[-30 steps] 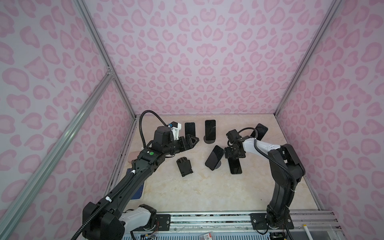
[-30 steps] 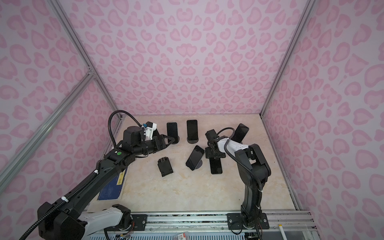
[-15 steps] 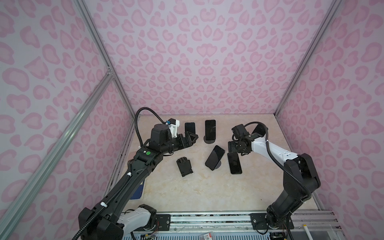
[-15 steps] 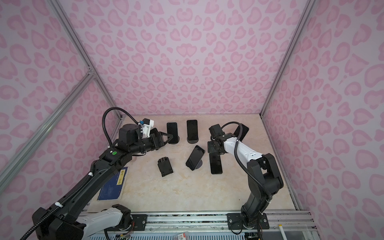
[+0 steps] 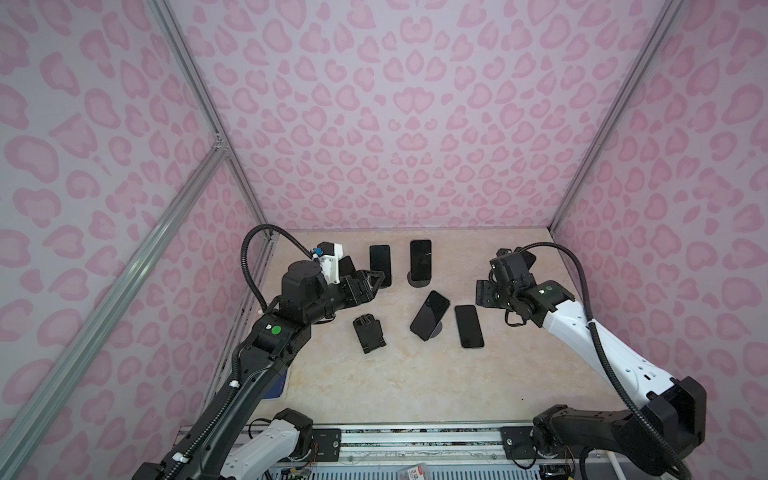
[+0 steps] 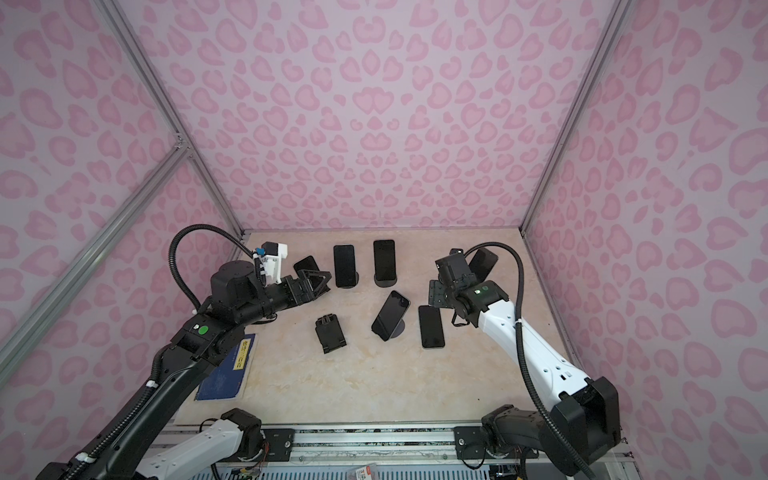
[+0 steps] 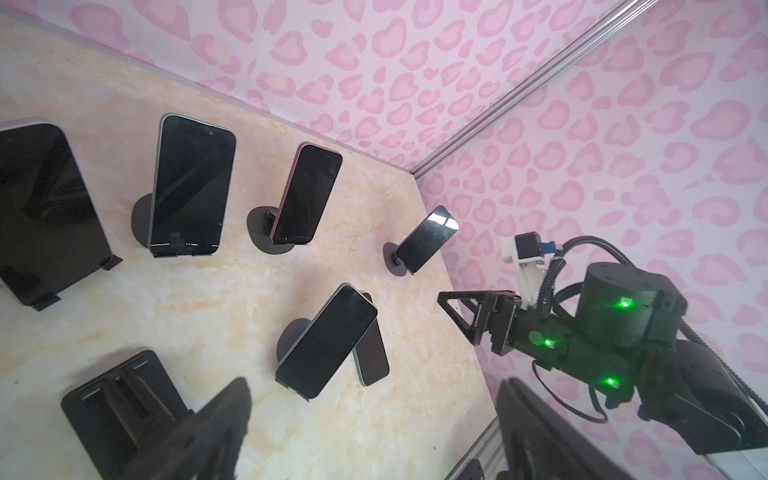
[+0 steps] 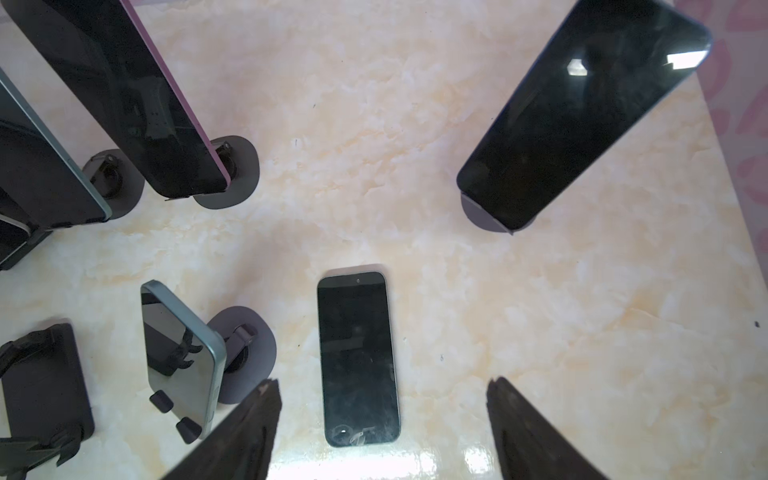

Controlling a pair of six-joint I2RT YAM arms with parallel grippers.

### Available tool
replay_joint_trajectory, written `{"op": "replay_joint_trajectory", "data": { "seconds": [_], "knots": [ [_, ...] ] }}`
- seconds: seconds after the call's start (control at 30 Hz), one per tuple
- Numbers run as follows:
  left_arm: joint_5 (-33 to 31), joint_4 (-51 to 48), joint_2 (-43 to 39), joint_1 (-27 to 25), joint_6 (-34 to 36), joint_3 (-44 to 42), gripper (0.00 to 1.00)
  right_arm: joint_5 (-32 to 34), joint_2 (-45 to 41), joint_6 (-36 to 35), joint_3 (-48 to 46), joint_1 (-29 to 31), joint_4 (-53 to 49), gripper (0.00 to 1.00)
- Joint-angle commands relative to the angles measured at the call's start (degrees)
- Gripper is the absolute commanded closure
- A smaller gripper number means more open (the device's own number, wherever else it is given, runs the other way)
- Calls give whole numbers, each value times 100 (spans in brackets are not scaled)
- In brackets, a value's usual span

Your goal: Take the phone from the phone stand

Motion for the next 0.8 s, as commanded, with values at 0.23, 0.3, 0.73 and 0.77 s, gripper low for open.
{"op": "replay_joint_trajectory", "data": {
  "seconds": [0.23, 0.3, 0.73, 0.77],
  "knots": [
    [317, -20, 246, -134, 86, 51, 5, 413, -1454, 115, -889, 3, -197, 11],
    [179, -68, 356, -276, 156, 163, 5, 396, -1740, 107, -1021, -4, -242, 10],
    [-74, -406, 1520, -648, 658, 1077, 5, 795, -2227, 343, -1124, -203, -347, 9],
    [-146, -455, 1589, -649, 732, 1154, 5, 770, -2171, 344, -1094, -232, -298, 9]
  ]
}}
